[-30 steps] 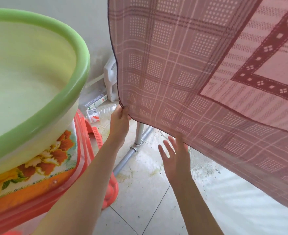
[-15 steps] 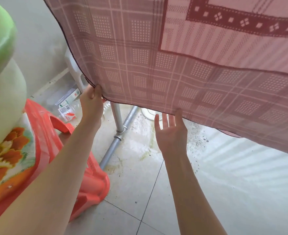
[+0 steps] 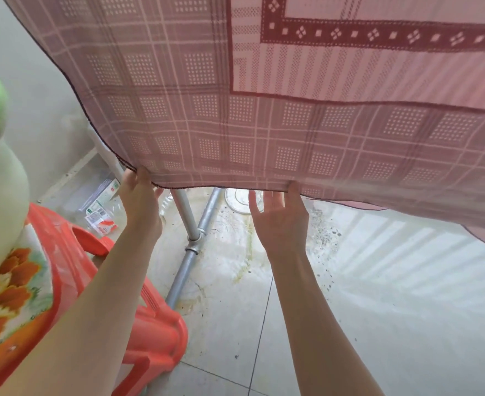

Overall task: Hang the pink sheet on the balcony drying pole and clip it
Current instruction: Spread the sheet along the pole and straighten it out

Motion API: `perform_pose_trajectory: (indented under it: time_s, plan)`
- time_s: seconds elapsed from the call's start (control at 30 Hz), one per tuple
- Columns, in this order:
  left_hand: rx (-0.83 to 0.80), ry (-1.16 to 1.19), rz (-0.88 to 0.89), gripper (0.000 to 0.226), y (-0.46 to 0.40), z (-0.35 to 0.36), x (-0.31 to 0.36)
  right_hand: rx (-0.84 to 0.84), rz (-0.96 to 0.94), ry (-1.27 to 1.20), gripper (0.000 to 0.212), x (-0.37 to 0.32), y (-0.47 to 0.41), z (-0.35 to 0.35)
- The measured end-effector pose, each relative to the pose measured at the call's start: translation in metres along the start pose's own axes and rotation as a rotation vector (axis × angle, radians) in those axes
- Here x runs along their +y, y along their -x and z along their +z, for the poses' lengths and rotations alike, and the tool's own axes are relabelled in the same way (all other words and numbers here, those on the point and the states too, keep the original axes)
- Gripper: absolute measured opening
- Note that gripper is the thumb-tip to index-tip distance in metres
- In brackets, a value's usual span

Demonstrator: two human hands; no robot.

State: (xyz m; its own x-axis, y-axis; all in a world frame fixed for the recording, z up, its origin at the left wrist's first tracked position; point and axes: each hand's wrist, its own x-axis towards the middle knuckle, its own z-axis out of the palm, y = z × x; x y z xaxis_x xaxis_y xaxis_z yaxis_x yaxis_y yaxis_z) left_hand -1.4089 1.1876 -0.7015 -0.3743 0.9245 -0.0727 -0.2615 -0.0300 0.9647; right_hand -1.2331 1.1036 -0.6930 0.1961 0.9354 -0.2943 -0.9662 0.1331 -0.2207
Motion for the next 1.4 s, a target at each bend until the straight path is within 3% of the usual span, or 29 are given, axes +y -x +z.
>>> perform_pose_trajectory:
  time_s: [0.23,0.3,0.43,0.9,1.07,1.4]
  plan:
    - [0.029,-0.013,0.035,0.029,-0.008,-0.002,-0.006,0.136,-0.070,0.096,0.016,0.008,0.005,-0.018]
    - [0.020,-0.014,0.051,0.029,-0.011,-0.002,-0.007,0.157,-0.119,0.186,0.008,0.008,0.005,-0.021]
    - [0.012,-0.046,0.069,0.030,-0.026,-0.004,-0.006,0.167,-0.189,0.366,0.012,0.009,0.004,-0.025]
    - [-0.016,0.094,-0.031,0.026,-0.040,0.002,0.005,0.189,-0.155,0.182,0.011,0.023,-0.006,-0.007]
    - [-0.110,0.168,-0.108,0.024,-0.023,0.006,0.002,0.172,-0.148,0.131,0.015,0.013,-0.009,-0.001]
    - [-0.113,0.132,-0.046,0.026,-0.021,0.009,-0.007,0.085,-0.114,0.168,0.011,0.011,-0.020,-0.017]
